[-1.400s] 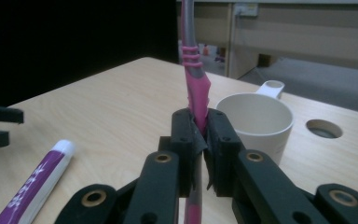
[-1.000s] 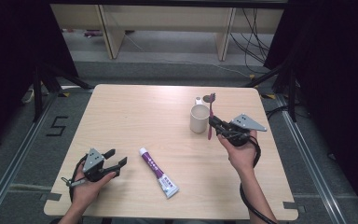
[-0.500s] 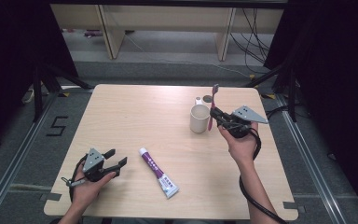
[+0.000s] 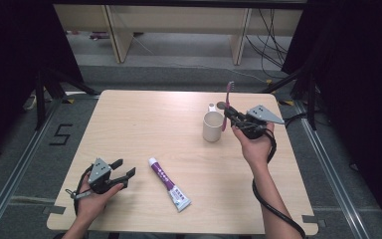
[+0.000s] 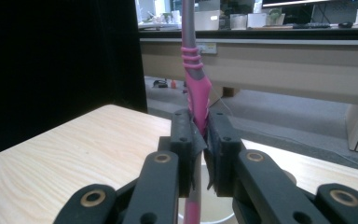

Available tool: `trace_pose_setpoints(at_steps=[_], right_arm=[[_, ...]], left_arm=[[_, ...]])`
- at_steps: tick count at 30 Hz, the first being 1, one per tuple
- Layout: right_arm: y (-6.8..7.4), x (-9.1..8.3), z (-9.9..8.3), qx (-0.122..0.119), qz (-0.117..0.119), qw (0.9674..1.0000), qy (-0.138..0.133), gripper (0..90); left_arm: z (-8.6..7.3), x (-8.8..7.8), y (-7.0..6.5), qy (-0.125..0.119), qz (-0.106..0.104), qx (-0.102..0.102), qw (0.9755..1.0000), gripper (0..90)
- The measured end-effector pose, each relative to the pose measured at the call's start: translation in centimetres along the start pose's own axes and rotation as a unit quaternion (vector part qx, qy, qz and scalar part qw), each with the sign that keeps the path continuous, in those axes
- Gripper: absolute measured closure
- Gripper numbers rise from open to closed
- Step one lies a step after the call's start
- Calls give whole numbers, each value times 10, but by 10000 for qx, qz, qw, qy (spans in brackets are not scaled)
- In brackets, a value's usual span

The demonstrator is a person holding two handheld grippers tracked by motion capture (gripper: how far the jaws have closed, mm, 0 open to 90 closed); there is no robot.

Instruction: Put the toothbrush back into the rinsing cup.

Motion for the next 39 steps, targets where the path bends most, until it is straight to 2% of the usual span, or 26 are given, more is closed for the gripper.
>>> trace_pose_setpoints(at_steps=[5, 7, 10, 15, 17, 26, 39], right_arm=[[-2, 4, 3, 36, -8, 10000, -21, 828], [-5, 5, 5, -61, -57, 9999, -70, 828], [-5, 6, 7, -8, -58, 10000, -51, 827], [-9, 11, 14, -29, -85, 9998, -159, 828], [-9, 11, 13, -42, -79, 9999, -89, 827], [-12, 18, 19, -15, -93, 9999, -136, 828], [-23, 25, 21, 3, -265, 9996, -89, 827]], left_arm=[[0, 0, 0, 2, -2, 8, 10000, 368], [0, 0, 0, 0, -2, 7, 10000, 368], [0, 0, 0, 3, -5, 6, 10000, 368], [0, 0, 0, 28, 14, 1, 10000, 368], [0, 0, 0, 20, 12, -3, 10000, 368], [0, -1, 0, 18, 6, -1, 10000, 368], [0, -1, 0, 14, 0, -4, 10000, 368]])
Point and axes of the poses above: each handheld gripper's, and its own axes: x roughly forward along the jaws, z roughly out of its top, y roughly to its left, the point moved 10 cm from there along x, roughly forward along the jaws, and after that the axes turned 13 degrees about z, right-handed, at the moved point
